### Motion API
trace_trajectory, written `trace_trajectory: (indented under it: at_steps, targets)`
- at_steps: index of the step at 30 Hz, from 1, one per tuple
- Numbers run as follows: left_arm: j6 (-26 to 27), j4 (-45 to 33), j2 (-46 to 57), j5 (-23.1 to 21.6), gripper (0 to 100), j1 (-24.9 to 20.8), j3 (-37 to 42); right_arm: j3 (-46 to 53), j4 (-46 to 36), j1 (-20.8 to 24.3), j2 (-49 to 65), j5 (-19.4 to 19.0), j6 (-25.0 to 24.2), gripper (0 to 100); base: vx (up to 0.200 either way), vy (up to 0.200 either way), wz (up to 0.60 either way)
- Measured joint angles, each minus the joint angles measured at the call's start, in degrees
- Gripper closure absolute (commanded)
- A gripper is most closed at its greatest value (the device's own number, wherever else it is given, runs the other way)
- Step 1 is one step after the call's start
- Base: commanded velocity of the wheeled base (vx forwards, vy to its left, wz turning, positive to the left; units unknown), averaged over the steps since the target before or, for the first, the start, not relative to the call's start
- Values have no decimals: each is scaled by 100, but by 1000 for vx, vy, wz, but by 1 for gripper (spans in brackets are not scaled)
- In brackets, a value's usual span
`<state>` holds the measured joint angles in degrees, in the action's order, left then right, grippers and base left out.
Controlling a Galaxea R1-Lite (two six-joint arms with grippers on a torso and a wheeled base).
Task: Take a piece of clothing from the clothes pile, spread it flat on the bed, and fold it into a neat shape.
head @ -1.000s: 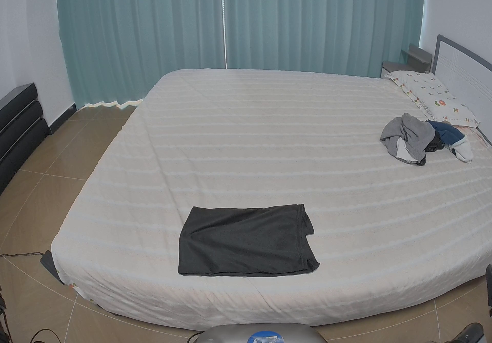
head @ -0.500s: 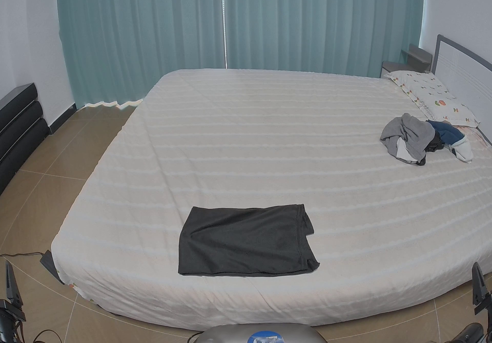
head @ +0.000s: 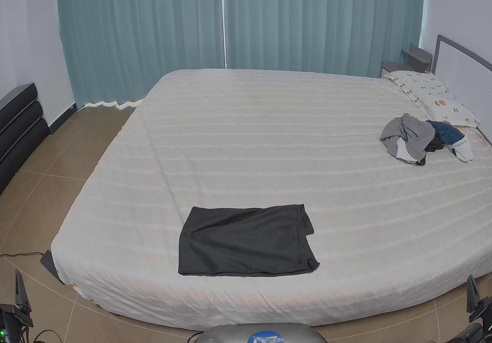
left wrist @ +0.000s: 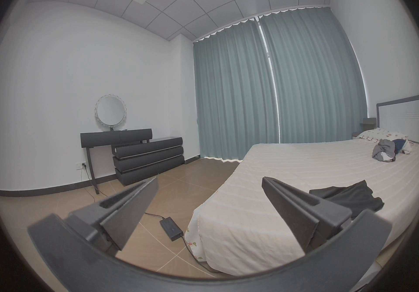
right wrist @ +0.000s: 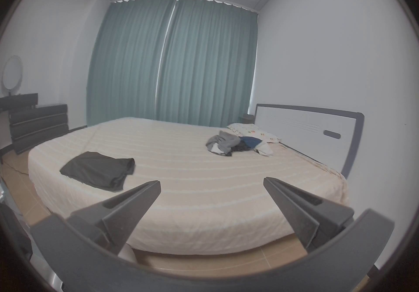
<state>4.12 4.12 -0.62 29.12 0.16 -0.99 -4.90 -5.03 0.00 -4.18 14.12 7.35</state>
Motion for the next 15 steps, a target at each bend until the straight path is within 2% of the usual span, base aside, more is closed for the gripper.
trace_trajectory:
  at_steps: [2,5,7,15]
  targets:
    - [1,-16,0,-6,0,0,0,41,69,-11,113,-208,-13,0,0,0,0]
    - [0,-27,0,-63,0,-2,0,140,332,-18,215,-791,-73,0,0,0,0]
    - [1,-24,0,-261,0,-2,0,223,493,-18,258,-1070,-139,0,0,0,0]
    - [-57,-46,-1,-1320,0,0,0,343,592,-7,325,-1234,-423,0,0,0,0]
